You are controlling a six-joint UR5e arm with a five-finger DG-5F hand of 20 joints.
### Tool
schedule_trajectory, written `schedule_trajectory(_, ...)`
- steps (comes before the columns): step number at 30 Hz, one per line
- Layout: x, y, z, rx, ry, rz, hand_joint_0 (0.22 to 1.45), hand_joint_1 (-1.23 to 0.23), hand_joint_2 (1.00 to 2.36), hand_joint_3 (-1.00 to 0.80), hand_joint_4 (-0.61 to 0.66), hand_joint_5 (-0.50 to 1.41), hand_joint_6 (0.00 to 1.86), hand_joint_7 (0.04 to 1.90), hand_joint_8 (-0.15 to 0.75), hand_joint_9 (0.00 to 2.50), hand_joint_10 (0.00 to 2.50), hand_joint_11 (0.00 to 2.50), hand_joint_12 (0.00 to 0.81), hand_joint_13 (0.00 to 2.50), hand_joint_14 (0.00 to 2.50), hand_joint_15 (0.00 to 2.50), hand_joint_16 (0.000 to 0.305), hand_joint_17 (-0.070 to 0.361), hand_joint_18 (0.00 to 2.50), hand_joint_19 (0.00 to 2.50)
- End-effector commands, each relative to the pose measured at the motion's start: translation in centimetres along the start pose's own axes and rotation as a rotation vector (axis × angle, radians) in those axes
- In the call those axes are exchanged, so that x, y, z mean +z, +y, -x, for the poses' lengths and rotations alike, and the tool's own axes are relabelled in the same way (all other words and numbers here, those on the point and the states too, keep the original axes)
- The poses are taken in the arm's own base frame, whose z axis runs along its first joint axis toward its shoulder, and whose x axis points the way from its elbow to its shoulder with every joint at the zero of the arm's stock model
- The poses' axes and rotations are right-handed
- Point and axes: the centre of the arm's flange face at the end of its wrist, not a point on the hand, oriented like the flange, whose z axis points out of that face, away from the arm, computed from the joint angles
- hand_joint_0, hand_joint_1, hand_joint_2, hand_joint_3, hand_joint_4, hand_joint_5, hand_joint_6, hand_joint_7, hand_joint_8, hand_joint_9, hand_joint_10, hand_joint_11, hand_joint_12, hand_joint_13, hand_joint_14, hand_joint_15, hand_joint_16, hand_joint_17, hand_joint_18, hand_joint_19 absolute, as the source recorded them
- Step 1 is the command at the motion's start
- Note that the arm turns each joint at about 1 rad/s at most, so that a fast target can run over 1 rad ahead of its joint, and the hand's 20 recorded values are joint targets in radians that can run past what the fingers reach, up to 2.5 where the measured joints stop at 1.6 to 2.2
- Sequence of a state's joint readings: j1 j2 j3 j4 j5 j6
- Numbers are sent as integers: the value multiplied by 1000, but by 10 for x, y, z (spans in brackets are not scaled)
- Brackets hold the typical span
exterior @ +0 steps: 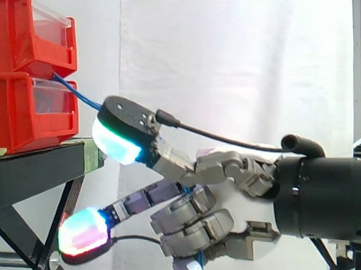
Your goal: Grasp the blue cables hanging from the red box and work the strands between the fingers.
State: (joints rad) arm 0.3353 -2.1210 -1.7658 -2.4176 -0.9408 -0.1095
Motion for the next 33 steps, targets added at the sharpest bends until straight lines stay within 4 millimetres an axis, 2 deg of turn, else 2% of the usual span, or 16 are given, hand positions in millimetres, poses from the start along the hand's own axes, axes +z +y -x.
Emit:
schedule_trajectory(1,10,13,-2,21,-7,14,669,-506,1000,-1000,278,62,12,1031,499,1881,2500,2500,704,2081,2500,1737,286,215,2500,727)
schedule_trajectory(6,13,19,3,11,-11,-49,671,-505,1000,-1000,275,67,11,1038,499,1881,2500,2500,704,2081,2500,1737,286,215,2500,727)
schedule_trajectory(16,9,22,8,157,-15,-86,670,-504,1000,-1000,266,72,12,1049,499,1881,2500,2500,704,2081,2500,1737,286,215,2500,727)
schedule_trajectory(19,8,41,11,181,-15,-64,671,-503,1000,-1000,265,73,12,1049,499,1881,2500,2500,704,2081,2500,1737,286,215,2500,727)
schedule_trajectory(22,6,46,13,182,-17,-67,672,-502,1000,-1000,266,74,12,1055,499,1881,2500,2500,704,2081,2500,1737,286,215,2500,727)
schedule_trajectory(33,8,48,16,262,-24,-57,674,-509,1000,-1000,247,101,11,1108,499,1881,2500,2500,704,2081,2500,1737,286,215,2500,727)
